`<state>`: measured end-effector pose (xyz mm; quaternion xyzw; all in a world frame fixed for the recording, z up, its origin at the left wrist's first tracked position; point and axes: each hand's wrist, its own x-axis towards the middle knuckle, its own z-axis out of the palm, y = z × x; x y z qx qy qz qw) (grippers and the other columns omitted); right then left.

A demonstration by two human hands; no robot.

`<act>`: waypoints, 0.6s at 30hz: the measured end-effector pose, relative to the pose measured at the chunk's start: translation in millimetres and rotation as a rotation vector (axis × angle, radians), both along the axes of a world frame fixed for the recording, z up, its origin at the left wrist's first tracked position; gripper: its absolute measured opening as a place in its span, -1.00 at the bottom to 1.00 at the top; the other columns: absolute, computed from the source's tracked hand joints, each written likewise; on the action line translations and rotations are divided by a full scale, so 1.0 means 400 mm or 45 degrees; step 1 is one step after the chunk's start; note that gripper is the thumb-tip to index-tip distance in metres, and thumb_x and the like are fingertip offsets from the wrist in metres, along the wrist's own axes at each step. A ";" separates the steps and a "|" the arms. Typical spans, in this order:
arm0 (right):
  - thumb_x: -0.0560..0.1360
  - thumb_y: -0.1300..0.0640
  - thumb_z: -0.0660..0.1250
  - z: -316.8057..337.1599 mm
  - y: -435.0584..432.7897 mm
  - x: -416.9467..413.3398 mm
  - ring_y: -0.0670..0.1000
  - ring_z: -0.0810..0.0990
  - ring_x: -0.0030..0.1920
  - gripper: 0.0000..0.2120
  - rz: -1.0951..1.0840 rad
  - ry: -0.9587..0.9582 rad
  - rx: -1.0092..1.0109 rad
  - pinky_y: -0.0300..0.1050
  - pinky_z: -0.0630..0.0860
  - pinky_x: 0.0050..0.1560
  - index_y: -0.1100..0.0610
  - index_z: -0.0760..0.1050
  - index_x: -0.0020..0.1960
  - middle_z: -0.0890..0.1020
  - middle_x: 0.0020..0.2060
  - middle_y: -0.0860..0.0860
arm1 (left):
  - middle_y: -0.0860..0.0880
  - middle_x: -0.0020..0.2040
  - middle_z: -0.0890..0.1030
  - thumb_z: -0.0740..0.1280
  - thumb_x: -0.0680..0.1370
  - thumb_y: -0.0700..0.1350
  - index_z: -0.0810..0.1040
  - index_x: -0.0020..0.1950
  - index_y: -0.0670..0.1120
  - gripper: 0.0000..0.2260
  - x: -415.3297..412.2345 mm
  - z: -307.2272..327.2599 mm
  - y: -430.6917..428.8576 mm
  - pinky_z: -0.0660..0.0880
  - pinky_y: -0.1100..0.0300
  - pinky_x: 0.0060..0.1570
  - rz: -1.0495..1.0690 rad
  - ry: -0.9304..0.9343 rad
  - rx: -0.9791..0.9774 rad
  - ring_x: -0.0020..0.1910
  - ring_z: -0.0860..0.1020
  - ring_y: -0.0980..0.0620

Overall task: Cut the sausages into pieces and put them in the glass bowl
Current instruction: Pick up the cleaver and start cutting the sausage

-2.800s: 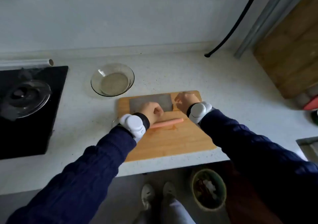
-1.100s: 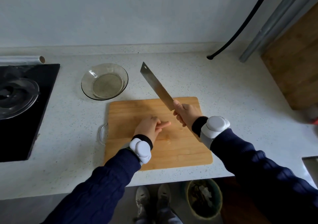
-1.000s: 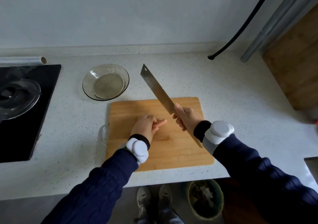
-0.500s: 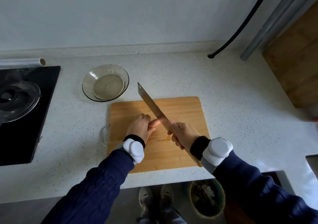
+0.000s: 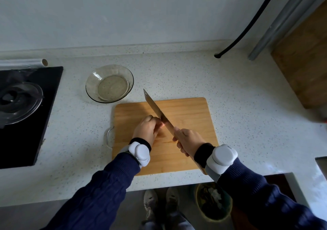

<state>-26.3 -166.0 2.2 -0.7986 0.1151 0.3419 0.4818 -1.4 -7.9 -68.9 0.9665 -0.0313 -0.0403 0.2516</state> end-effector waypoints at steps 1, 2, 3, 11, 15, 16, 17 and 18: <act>0.59 -0.12 0.03 0.000 -0.001 0.000 -0.04 0.31 -0.49 -0.59 0.002 0.004 -0.001 -0.20 0.29 -0.50 0.17 0.45 -0.16 0.40 -0.44 0.00 | -0.06 0.02 0.57 0.29 0.55 0.00 0.58 0.04 -0.06 -0.82 0.000 -0.001 0.000 0.53 0.08 -0.07 -0.004 -0.004 0.003 0.01 0.55 -0.04; 0.59 -0.12 0.03 0.000 -0.002 0.000 -0.04 0.31 -0.49 -0.58 0.005 0.008 -0.004 -0.20 0.30 -0.49 0.17 0.45 -0.15 0.40 -0.43 0.00 | -0.06 0.02 0.57 0.28 0.55 0.00 0.58 0.04 -0.07 -0.82 0.001 -0.002 0.000 0.53 0.07 -0.08 -0.005 -0.001 0.003 0.01 0.55 -0.05; 0.58 -0.12 0.03 0.000 -0.002 0.000 -0.04 0.31 -0.49 -0.58 0.009 0.010 -0.007 -0.20 0.30 -0.49 0.18 0.45 -0.14 0.40 -0.43 0.00 | -0.07 0.02 0.57 0.28 0.55 0.00 0.58 0.05 -0.07 -0.81 0.002 -0.003 0.001 0.53 0.07 -0.08 -0.004 0.001 0.001 0.01 0.54 -0.06; 0.59 -0.13 0.02 -0.006 0.001 0.001 -0.04 0.32 -0.48 -0.57 0.034 -0.007 -0.029 -0.20 0.31 -0.49 0.18 0.46 -0.14 0.41 -0.43 0.00 | -0.09 0.06 0.56 0.30 0.54 -0.06 0.57 0.08 -0.08 -0.83 0.003 -0.005 0.002 0.53 0.03 0.00 -0.004 0.033 0.003 0.04 0.54 -0.08; 0.59 -0.11 0.01 -0.009 0.000 0.002 -0.04 0.33 -0.48 -0.57 0.043 -0.012 -0.050 -0.20 0.31 -0.49 0.18 0.46 -0.15 0.42 -0.43 0.01 | -0.07 0.04 0.57 0.30 0.54 -0.02 0.59 0.05 -0.07 -0.82 0.003 -0.010 0.000 0.55 0.01 -0.02 0.009 0.029 -0.021 0.03 0.55 -0.07; 0.59 -0.11 0.01 -0.010 0.001 0.003 -0.03 0.32 -0.48 -0.57 0.042 -0.012 -0.053 -0.19 0.31 -0.49 0.18 0.46 -0.15 0.41 -0.43 0.01 | -0.07 0.02 0.57 0.29 0.54 0.01 0.60 0.03 -0.06 -0.81 0.003 -0.011 0.000 0.55 0.01 -0.03 0.017 0.025 -0.028 0.01 0.55 -0.06; 0.59 -0.11 0.01 -0.012 0.002 0.004 -0.03 0.32 -0.48 -0.57 0.040 -0.008 -0.053 -0.19 0.30 -0.49 0.18 0.45 -0.16 0.41 -0.43 0.01 | -0.06 0.01 0.57 0.29 0.54 0.04 0.61 0.02 -0.06 -0.79 0.003 -0.013 0.000 0.55 0.01 -0.04 0.022 0.028 -0.034 0.01 0.55 -0.05; 0.59 -0.11 0.02 -0.013 0.002 0.005 -0.03 0.32 -0.48 -0.58 0.038 -0.004 -0.052 -0.18 0.30 -0.49 0.18 0.45 -0.17 0.41 -0.43 0.02 | -0.06 0.01 0.57 0.29 0.54 0.05 0.61 0.02 -0.05 -0.78 0.004 -0.013 0.001 0.55 0.01 -0.04 0.022 0.031 -0.042 0.00 0.55 -0.05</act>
